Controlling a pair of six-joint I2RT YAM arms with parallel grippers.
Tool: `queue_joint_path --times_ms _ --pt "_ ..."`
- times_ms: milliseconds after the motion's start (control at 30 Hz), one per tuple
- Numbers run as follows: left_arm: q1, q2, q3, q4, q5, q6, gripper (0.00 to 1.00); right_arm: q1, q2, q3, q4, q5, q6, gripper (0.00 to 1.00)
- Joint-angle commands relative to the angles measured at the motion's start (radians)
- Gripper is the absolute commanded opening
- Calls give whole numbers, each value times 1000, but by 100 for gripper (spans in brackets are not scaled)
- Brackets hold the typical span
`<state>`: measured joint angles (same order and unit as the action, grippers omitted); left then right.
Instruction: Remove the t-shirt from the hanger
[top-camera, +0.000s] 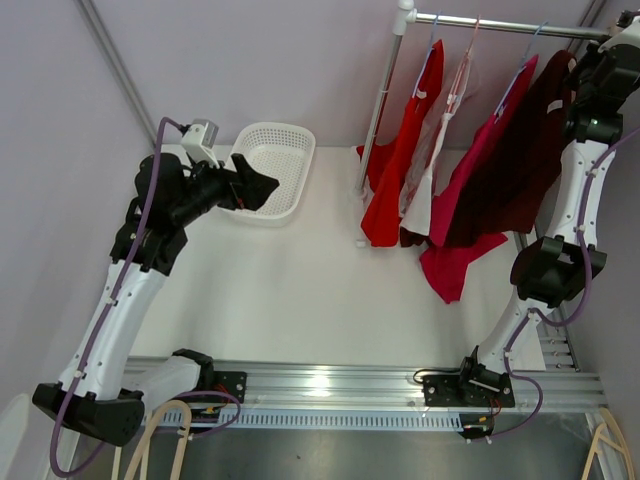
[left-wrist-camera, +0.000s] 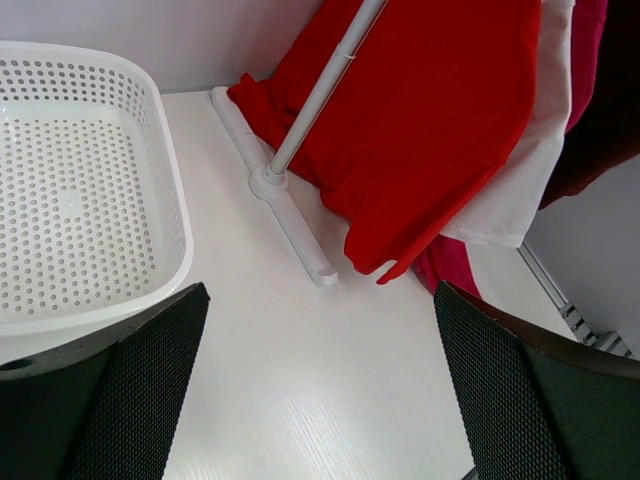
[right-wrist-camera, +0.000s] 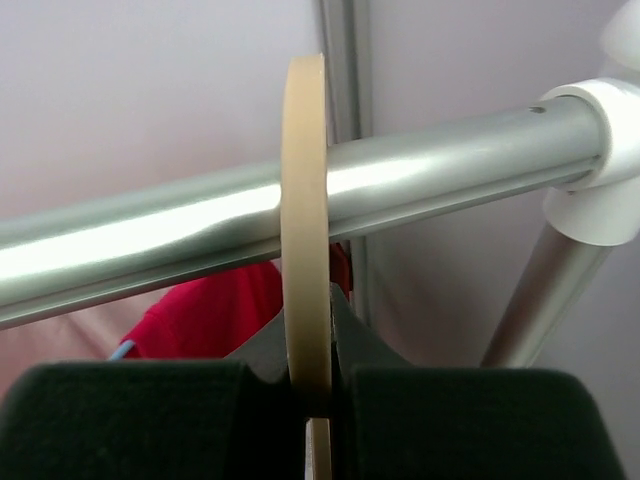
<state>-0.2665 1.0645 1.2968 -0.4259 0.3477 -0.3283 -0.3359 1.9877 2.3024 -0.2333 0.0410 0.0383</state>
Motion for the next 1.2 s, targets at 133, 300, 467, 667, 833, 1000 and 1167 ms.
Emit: queue_joint_path --times_ms 133,300,467,667,833,1000,1167 --pt "7 -43 -16 44 7 21 99 1 -133 58 2 -125 60 0" --pt "7 -63 -27 50 5 20 99 3 -205 65 -20 -144 67 0" --pt "7 -67 -24 52 7 17 99 3 -300 57 -49 -165 94 0" --pt "0 -78 -22 56 11 17 99 14 -412 -21 -190 36 155 0" --pt "-66 -97 -5 49 -9 41 99 165 -564 -227 -218 471 192 0" --pt "-233 -109 35 9 -76 103 100 311 -630 -297 -299 701 202 0" --pt "-396 -116 59 -36 -156 143 99 437 -645 -311 -461 847 339 0"
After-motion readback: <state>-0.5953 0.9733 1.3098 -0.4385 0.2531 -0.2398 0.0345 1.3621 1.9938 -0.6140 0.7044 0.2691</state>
